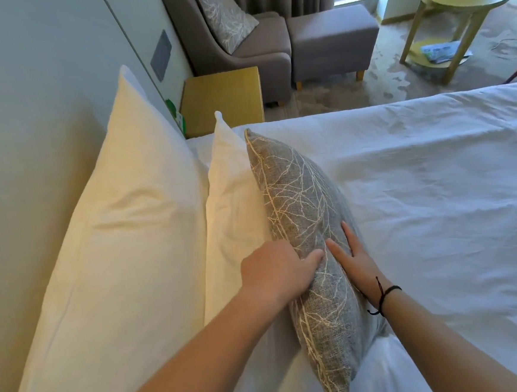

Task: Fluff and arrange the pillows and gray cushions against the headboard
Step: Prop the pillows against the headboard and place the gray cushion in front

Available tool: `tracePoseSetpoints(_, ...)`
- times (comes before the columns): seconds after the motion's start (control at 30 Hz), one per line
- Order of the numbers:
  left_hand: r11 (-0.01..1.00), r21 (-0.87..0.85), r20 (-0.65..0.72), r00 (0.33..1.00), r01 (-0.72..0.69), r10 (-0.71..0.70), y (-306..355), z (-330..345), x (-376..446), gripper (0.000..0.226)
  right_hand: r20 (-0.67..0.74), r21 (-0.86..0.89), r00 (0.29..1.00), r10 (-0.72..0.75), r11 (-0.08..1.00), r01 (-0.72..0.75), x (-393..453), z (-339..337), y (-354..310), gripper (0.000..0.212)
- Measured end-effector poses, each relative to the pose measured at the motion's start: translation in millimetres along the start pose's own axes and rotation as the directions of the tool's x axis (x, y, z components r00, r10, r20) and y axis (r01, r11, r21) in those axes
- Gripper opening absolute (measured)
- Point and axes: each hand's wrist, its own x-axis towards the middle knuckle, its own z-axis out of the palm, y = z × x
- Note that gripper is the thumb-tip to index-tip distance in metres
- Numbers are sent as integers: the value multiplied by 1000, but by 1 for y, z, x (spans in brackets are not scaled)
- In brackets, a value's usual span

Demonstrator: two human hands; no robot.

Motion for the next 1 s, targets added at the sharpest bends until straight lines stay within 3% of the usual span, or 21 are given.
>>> tracePoseSetpoints(0.1,979,-200,2,1000,-27,28,-17,3,3,51,13,12,1000,25,1000,-25,8,4,9,96)
tracePoseSetpoints(0.27,934,-345,-91,994,-89,61,-69,-21,-8,60,9,-135,995,98,986,-96,14,36,19,93)
tracePoseSetpoints(0.4,896,-426,-212,977,-124,34,-88,-55,-17,59,104,35,990,93,995,-97,18,76,-9,91)
tracePoseSetpoints(0.5,904,-394,-299,953,-167,46,-96,-74,-16,59,133,145,989,62,986,-82,22,90,-26,82)
tracePoseSetpoints(0.57,931,-328,-287,956,-160,63,-98,-74,-9,59,134,154,989,56,985,-77,23,92,-26,87)
tracePoseSetpoints(0.7,979,-196,-144,989,-51,23,-87,-45,8,58,137,108,978,158,979,-173,19,80,-14,100)
tracePoseSetpoints(0.83,973,-231,-237,970,-7,-49,-81,-32,1,61,128,78,961,244,964,-255,6,69,-17,103)
tracePoseSetpoints(1.0,993,-111,-323,944,30,-64,-96,-12,-65,60,59,141,978,201,968,-208,-27,64,-24,80)
